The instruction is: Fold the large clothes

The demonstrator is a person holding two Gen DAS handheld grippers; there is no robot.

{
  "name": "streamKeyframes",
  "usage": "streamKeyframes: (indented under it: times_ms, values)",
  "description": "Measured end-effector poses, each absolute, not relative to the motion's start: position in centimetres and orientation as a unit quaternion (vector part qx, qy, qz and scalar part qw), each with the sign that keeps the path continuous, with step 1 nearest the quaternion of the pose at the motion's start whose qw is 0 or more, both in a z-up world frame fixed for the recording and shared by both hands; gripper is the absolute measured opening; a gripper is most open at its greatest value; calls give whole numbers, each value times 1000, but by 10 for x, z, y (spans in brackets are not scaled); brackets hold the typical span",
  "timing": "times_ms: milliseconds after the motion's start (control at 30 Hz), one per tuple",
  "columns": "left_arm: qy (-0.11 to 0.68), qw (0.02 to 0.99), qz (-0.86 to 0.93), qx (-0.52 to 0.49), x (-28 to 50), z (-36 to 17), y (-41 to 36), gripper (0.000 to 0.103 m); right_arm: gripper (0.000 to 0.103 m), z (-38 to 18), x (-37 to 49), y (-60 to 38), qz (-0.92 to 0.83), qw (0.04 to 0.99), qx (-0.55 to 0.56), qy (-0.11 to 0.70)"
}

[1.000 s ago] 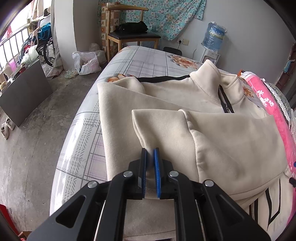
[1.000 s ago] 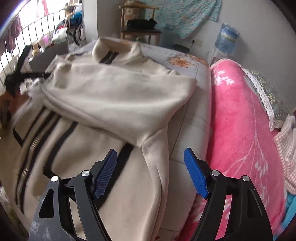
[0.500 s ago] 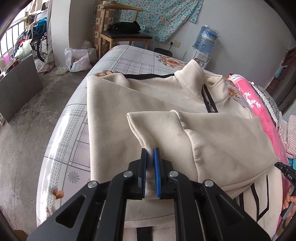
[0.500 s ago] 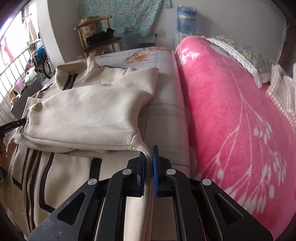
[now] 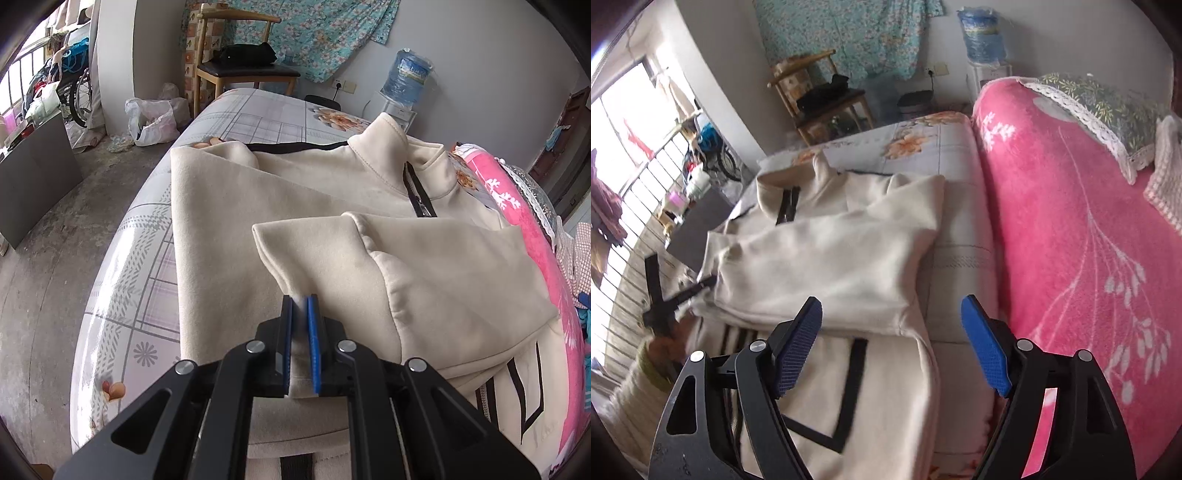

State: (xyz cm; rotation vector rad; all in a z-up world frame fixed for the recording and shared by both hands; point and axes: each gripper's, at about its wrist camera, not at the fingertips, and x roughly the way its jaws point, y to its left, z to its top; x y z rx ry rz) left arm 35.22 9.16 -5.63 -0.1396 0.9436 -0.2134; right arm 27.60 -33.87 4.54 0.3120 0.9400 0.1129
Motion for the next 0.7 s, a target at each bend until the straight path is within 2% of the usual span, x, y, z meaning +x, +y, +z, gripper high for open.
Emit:
streamKeyframes:
  times_ms: [200,300,333,367,400,533,700]
  values:
    - [451,884,-102,-70,353,-57,90,8,72,12,375,-346,7,866,189,462]
    - [450,884,-103,-71,352,-57,91,8,52,-10,415,-356,-24,853,204,480]
    - [450,884,-104,-70,352,-57,92,8,39,-17,424,-358,-26,847,210,487]
    - [449,884,-106,-69,352,-57,92,8,11,-23,431,-360,-23,843,216,491]
    - [449,885,-107,-68,352,-57,92,8,4,-25,434,-362,-20,843,225,488]
    - [447,885,-111,-69,352,-57,95,8,3,-18,425,-375,2,863,254,437]
    - [442,889,-108,-52,349,-57,93,8,3,-35,426,-386,-19,865,242,439]
